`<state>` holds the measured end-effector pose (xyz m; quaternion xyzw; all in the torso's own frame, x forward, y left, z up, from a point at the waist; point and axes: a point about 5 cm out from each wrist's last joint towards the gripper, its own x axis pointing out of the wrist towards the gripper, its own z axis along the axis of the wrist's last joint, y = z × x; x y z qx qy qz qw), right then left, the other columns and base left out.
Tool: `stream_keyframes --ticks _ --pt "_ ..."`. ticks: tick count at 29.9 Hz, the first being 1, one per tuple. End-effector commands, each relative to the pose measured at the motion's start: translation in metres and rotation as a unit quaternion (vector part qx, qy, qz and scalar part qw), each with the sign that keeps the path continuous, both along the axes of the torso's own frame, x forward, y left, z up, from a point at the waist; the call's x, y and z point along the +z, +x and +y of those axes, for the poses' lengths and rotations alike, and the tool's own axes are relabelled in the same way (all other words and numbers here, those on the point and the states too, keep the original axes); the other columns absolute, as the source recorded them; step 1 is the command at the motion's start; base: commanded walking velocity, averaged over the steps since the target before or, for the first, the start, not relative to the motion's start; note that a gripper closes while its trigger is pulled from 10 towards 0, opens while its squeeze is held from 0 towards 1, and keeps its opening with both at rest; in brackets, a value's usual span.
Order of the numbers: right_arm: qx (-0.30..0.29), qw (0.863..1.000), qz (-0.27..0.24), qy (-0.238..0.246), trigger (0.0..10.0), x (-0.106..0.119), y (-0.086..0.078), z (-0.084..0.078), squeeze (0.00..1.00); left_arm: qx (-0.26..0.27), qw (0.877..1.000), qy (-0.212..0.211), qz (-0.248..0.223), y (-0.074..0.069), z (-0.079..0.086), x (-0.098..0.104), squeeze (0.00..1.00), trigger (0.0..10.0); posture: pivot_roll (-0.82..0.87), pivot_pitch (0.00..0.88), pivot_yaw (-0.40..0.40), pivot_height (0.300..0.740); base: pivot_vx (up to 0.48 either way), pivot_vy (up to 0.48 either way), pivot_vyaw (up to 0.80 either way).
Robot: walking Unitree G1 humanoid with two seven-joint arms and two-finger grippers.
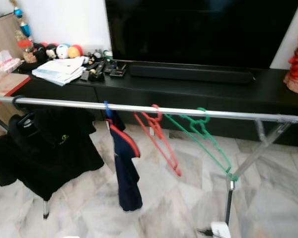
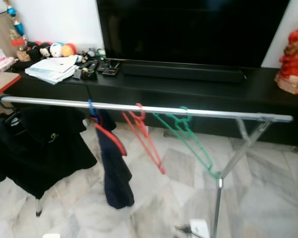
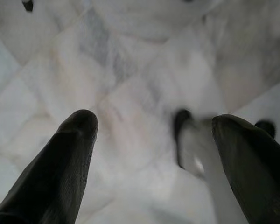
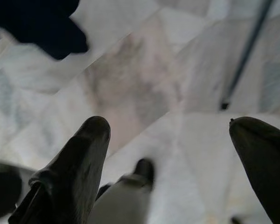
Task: Hang hanger
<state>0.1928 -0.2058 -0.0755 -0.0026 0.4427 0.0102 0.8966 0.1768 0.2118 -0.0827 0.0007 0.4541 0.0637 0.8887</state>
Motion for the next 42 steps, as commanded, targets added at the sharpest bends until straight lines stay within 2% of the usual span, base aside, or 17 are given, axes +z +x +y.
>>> stream_keyframes --ticks 1,5,6,8,11,18,20,22,23,26,30,33,39,42 --pt "0.006 1.000 0.006 0.015 10.0 -0.003 -0.002 0.012 0.00 0.029 0.999 0.014 -0.040 0.011 0.020 0.011 0.00 10.0 -0.05 0.066 0.060 0.740 0.000 0.000 0.00" --pt "0.008 1.000 0.007 0.015 10.0 -0.003 -0.002 0.012 0.00 0.031 0.991 0.020 -0.131 0.042 0.031 0.035 0.00 10.0 -0.04 0.058 0.060 0.740 0.000 0.000 0.00" --pt "0.011 1.000 0.008 0.015 10.0 -0.003 -0.003 0.012 0.00 0.014 0.982 0.029 -0.184 0.059 0.033 0.050 0.00 10.0 -0.04 0.054 0.061 0.740 0.000 0.000 0.00" --pt "0.012 1.000 0.009 0.014 10.0 -0.003 -0.003 0.012 0.00 0.003 0.974 0.035 -0.223 0.071 0.033 0.063 0.00 10.0 -0.04 0.052 0.061 0.740 0.000 0.000 0.00" --pt "0.015 1.000 0.010 0.014 10.0 -0.004 -0.003 0.012 0.00 -0.014 0.953 0.040 -0.298 0.090 0.031 0.087 0.00 10.0 -0.04 0.043 0.063 0.740 0.000 0.000 0.00" --pt "0.019 1.000 0.011 0.014 10.0 -0.004 -0.004 0.013 0.00 -0.027 0.943 0.038 -0.330 0.089 0.015 0.092 0.00 10.0 -0.05 0.033 0.068 0.740 0.000 0.000 0.00" --pt "0.019 1.000 0.011 0.014 10.0 -0.004 -0.004 0.013 0.00 -0.036 0.935 0.030 -0.353 0.089 0.006 0.099 0.00 10.0 -0.05 0.033 0.068 0.740 0.000 0.000 0.00" --pt "0.020 1.000 0.012 0.013 10.0 -0.004 -0.004 0.013 0.00 -0.074 0.927 0.024 -0.367 0.087 -0.002 0.104 0.00 10.0 -0.05 0.032 0.073 0.740 0.000 0.000 0.00" --pt "0.023 1.000 0.012 0.012 10.0 -0.004 -0.004 0.013 0.00 -0.116 0.919 0.028 -0.377 0.081 -0.006 0.109 0.00 10.0 -0.05 0.035 0.074 0.740 0.000 0.000 0.00" --pt "0.023 1.000 0.012 0.012 10.0 -0.004 -0.003 0.012 0.00 -0.091 0.919 0.025 -0.384 0.076 0.005 0.114 0.00 10.0 -0.03 0.047 0.067 0.740 0.000 0.000 0.00" --pt "0.029 0.999 0.013 0.011 10.0 -0.003 -0.003 0.012 0.00 -0.077 0.918 0.031 -0.388 0.076 0.009 0.116 0.00 10.0 -0.02 0.052 0.060 0.740 0.000 0.000 0.00" --pt "0.034 0.999 0.012 0.010 10.0 -0.003 -0.002 0.012 0.00 -0.061 0.917 0.028 -0.394 0.077 0.008 0.120 0.00 10.0 -0.03 0.054 0.057 0.740 0.104 0.000 0.00" --pt "0.037 0.999 0.011 0.008 10.0 -0.003 -0.001 0.012 0.00 -0.066 0.917 0.021 -0.394 0.079 0.005 0.126 0.00 10.0 -0.03 0.058 0.058 0.740 0.396 0.000 0.00" --pt "0.057 0.998 0.012 0.002 10.0 -0.002 0.000 0.012 0.00 -0.065 0.917 0.020 -0.392 0.081 0.006 0.127 0.00 10.0 -0.03 0.065 0.058 0.740 0.412 0.000 0.16"
